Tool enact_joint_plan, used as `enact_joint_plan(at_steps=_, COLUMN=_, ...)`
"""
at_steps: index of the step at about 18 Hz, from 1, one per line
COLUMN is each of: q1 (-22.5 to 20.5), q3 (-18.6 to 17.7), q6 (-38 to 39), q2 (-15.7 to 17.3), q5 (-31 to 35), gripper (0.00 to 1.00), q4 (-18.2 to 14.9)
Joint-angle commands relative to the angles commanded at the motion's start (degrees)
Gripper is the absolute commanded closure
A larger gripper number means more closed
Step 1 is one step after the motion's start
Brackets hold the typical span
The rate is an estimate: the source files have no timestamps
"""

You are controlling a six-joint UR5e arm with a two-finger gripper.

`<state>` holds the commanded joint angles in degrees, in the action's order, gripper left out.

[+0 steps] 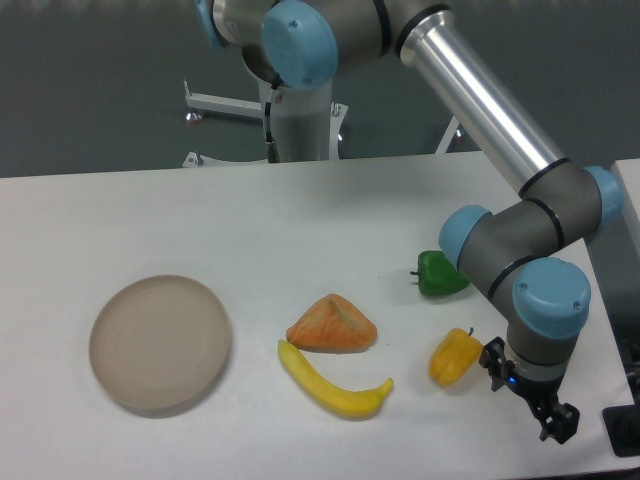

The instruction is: Pick up the green pepper from the table

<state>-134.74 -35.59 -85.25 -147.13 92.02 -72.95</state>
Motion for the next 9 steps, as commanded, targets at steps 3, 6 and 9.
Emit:
enact_joint_plan(at_steps=3, q1=0.1, q3=-0.4, q6=0.1, q2=0.2, q5=0.0, gripper=0.00, q4=0.0)
enact_joint_plan(at_steps=6, q1=0.1, q3=-0.6, q6=0.0, q2=0.5, q5=0.0, gripper=0.00, q4=-0.1)
enact_joint_plan(at_steps=9, q1=0.1, q3=-0.8, q6=-0.1, q2=1.1, q5=0.0, gripper=0.00, q4=-1.8)
